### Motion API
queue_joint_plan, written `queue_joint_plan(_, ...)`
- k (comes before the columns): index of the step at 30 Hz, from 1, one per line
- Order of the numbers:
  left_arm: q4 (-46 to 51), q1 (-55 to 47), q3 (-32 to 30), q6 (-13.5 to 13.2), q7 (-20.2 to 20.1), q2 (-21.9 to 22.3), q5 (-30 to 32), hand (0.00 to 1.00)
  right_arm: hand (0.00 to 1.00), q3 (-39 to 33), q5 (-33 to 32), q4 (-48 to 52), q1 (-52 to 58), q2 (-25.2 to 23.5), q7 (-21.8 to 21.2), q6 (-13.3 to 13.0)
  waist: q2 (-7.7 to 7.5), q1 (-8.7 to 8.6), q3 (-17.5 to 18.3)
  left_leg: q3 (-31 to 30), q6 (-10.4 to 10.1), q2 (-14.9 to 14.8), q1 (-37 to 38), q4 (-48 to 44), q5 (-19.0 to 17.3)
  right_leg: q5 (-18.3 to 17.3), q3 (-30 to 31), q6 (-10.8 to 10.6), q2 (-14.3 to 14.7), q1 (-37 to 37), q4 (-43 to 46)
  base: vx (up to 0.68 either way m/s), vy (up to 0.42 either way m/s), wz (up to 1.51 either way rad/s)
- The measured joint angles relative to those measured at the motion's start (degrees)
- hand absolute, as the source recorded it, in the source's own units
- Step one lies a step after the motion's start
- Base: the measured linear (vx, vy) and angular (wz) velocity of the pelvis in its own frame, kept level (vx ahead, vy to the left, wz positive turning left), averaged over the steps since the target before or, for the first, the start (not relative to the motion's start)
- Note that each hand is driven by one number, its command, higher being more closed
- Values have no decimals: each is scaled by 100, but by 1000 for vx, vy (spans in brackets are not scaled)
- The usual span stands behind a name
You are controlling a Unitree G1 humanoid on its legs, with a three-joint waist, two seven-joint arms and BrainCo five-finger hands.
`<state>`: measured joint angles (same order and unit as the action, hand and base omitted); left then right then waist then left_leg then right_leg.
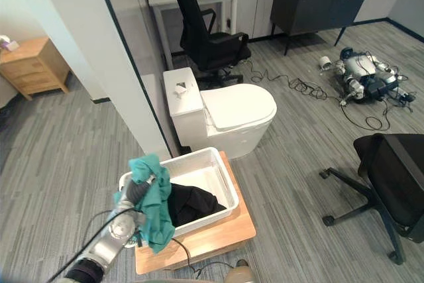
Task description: Tidy the bed and pick cloth on bed and put in laundry
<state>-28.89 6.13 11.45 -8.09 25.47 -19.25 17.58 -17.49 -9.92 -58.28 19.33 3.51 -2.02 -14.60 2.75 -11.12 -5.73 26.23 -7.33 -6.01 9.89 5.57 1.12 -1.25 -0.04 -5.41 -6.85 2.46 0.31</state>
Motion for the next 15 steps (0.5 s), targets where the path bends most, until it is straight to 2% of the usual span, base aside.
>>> queue_joint_plan(3, 1, 341, -347, 6, 243, -224, 5, 100, 0, 0, 0, 14, -50, 22, -16, -16, 89, -73, -52, 11, 11, -50, 25, -2, -7, 67, -27, 97, 46, 13, 5, 88, -4, -1)
queue_joint_plan(7, 5, 529, -539, 43, 244, -277, 16, 100, 0, -1, 3, 55, -33, 30, -79, -19, 162, -103, -124, 32, 124, -107, 81, -187, -136, 69, -12, 101, 60, 72, 119, 10, -4, -4)
queue_joint_plan(10, 12, 600, -553, 133, 125, -278, 2, 100, 0, 0, 9, 209, -28, 34, -155, -43, 210, -117, -180, 115, 130, -157, 96, -434, -292, 67, 76, 103, 64, 67, 255, -55, -16, -14)
queue_joint_plan(12, 12, 623, -618, 198, -152, -283, -32, 100, 0, 48, 7, 373, -31, 14, -190, -56, 217, -116, -196, 162, 86, -180, -30, -497, -340, 48, 95, 123, 52, -67, 284, -129, -48, -18)
queue_joint_plan(15, 12, 654, -614, 275, -335, -282, -33, 100, 0, 128, 4, 497, -32, -28, -204, -52, 140, -132, -288, 171, 69, -146, -234, -603, -346, -75, 108, 117, 0, -278, 325, -113, -59, -9)
